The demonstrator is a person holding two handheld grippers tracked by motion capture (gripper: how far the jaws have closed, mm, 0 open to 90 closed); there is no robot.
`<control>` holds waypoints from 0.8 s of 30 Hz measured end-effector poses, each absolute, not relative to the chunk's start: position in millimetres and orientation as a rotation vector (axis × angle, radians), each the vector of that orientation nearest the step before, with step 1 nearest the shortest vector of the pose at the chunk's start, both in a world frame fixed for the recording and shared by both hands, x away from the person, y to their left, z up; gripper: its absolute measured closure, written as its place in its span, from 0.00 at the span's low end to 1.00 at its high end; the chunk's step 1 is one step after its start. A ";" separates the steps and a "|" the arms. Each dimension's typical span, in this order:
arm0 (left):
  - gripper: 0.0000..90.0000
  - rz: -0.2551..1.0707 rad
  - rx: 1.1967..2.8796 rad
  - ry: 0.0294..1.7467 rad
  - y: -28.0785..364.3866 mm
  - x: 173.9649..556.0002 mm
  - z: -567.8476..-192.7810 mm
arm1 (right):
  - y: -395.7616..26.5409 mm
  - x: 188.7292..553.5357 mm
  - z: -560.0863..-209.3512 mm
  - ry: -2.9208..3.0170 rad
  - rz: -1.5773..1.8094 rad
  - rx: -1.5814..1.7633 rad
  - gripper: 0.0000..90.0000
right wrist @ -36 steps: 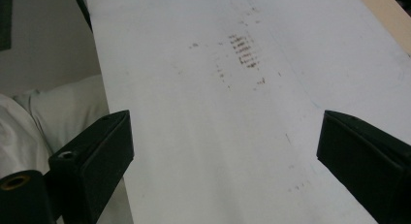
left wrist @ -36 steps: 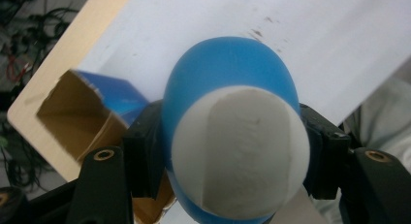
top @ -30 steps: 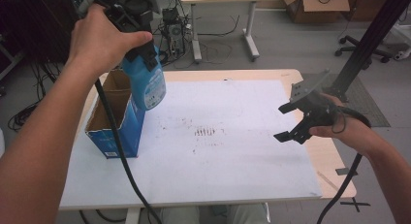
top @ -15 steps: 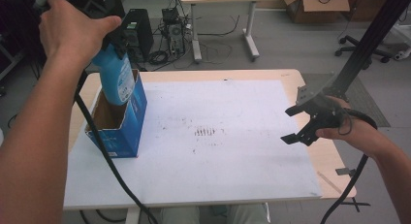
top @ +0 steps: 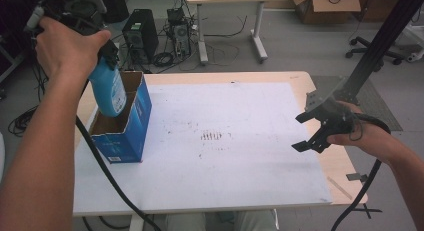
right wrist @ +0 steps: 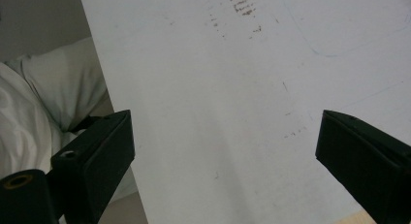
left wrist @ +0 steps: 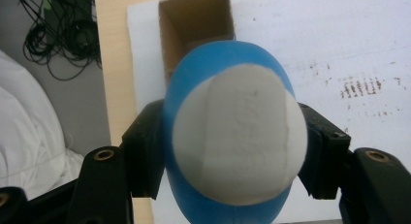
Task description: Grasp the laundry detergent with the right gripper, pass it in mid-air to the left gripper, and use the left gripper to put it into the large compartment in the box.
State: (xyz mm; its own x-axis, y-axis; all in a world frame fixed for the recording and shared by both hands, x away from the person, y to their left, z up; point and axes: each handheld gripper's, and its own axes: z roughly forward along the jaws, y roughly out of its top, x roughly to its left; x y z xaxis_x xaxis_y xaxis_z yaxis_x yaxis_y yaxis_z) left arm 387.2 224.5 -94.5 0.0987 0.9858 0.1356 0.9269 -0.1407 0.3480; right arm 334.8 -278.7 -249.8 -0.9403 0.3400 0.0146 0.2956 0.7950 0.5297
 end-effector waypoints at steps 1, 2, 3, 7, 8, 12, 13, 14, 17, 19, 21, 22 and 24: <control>0.42 0.499 2.185 1.940 226.7 388.0 -98.3 | -278.6 334.6 -250.1 2.899 0.827 0.516 0.07; 0.42 0.497 2.174 1.945 228.6 388.7 -101.9 | -278.8 334.4 -250.3 2.901 0.820 0.519 0.07; 0.42 0.493 2.170 1.948 230.8 389.6 -105.4 | -279.0 334.5 -250.8 2.904 0.817 0.519 0.07; 0.42 0.484 2.168 1.964 237.1 393.6 -121.0 | -281.0 334.1 -253.1 2.913 0.788 0.534 0.07; 0.42 0.486 2.171 1.958 238.6 394.4 -123.8 | -282.1 334.1 -253.8 2.916 0.781 0.541 0.07; 0.42 0.474 2.174 1.967 243.9 398.1 -140.9 | -285.9 334.5 -255.0 2.918 0.767 0.552 0.07; 0.42 0.472 2.176 1.967 244.3 398.6 -144.4 | -286.8 334.4 -255.4 2.920 0.762 0.561 0.07; 0.42 0.470 2.180 1.967 244.9 399.5 -150.3 | -287.5 334.5 -255.8 2.922 0.759 0.562 0.07; 0.42 0.460 2.179 1.975 246.6 401.5 -163.6 | -289.9 334.8 -257.8 2.926 0.746 0.575 0.07; 0.42 0.450 2.182 1.978 247.5 402.7 -172.8 | -290.9 334.5 -259.2 2.930 0.743 0.584 0.07; 0.42 0.442 2.179 1.980 249.0 403.5 -180.7 | -292.1 334.3 -260.2 2.931 0.740 0.590 0.07; 0.42 0.440 2.178 1.981 249.6 403.8 -184.5 | -293.3 334.4 -260.5 2.931 0.739 0.590 0.07; 0.42 0.440 2.172 1.981 251.1 404.0 -191.8 | -295.8 334.3 -260.7 2.928 0.738 0.604 0.07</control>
State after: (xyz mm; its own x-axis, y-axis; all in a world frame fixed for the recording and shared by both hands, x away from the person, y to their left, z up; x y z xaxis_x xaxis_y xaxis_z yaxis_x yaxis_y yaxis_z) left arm 404.0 251.1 -191.8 0.0743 0.9919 0.1028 0.9422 -0.1036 0.3187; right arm 334.3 -295.8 -260.7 -0.9212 0.3875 0.0353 0.3579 0.8083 0.4675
